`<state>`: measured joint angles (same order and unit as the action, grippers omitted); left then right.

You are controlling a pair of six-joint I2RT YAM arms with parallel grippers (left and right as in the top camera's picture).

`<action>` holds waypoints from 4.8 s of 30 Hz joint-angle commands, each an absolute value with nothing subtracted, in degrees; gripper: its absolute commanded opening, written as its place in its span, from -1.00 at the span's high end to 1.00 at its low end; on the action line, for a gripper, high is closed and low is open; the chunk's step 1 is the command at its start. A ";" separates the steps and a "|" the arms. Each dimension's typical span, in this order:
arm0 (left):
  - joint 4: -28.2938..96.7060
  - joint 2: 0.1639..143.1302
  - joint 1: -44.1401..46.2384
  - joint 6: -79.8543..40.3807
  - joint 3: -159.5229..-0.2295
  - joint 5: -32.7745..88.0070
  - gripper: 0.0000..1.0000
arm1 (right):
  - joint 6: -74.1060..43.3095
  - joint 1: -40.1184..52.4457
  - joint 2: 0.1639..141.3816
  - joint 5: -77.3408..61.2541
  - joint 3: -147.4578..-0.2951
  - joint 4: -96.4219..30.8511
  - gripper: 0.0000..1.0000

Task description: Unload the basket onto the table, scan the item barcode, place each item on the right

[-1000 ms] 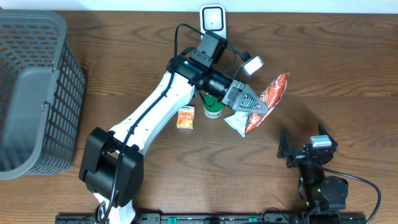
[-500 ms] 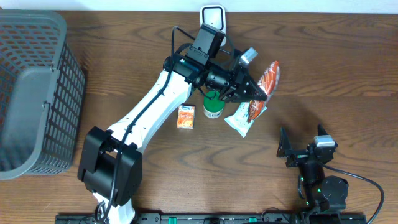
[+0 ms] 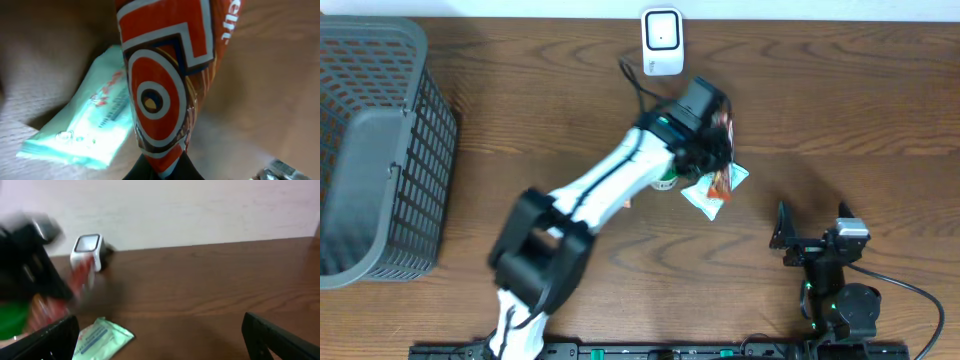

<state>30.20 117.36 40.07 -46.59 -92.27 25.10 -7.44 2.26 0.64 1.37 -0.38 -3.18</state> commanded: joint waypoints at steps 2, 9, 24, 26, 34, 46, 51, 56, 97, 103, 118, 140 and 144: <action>30.52 123.72 41.04 -57.01 -92.20 23.03 0.85 | -11.16 2.33 0.38 2.94 -0.34 -1.89 -0.98; 29.10 123.98 42.41 -57.78 -92.20 24.51 0.85 | -11.94 2.33 0.38 2.90 -0.34 -2.13 -0.99; 25.61 120.18 48.34 -53.25 -92.49 24.16 -0.32 | -13.50 2.33 0.38 2.85 -4.29 -5.76 -0.98; 26.09 118.65 48.34 -51.99 -92.49 22.50 -0.36 | -13.50 2.33 0.36 2.59 -5.48 -7.55 -0.99; 30.24 105.86 48.29 -40.60 -92.49 2.48 -0.63 | -16.19 2.33 0.56 -0.58 -13.04 -18.24 -0.99; 31.51 80.64 45.82 -25.26 -92.49 -26.04 -0.96 | -27.59 2.33 2.59 -59.86 -19.62 -14.22 -0.99; 34.70 75.64 43.64 -25.10 -92.49 -26.65 -0.96 | -31.33 2.31 2.59 -63.61 -19.62 -2.83 -0.88; 38.63 73.23 40.58 -25.10 -92.49 -28.03 -0.96 | -42.52 2.28 3.99 -57.25 -19.59 -2.90 -0.99; 53.98 52.99 37.04 -26.00 -92.36 -53.23 -0.96 | 36.34 1.83 102.61 -31.90 -81.58 -61.08 -0.75; 53.98 52.99 37.04 -26.00 -92.36 -53.23 -0.96 | 36.97 5.13 105.65 -31.48 -81.58 -58.63 -0.63; 54.00 53.01 37.04 -25.98 -92.36 -53.23 -0.96 | 36.88 7.03 107.74 -27.55 -81.58 -53.01 -0.56; 55.48 53.01 37.04 -25.98 -92.36 -53.25 -0.96 | 35.94 7.60 114.83 -29.43 -82.02 -51.92 0.98; 55.48 53.01 37.04 -25.98 -92.36 -53.25 -0.96 | 35.64 7.60 114.65 -29.39 -84.03 -53.93 0.98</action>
<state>55.37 52.93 37.23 -25.67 -92.42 -51.83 36.27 7.05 114.74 -28.60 -81.23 -52.86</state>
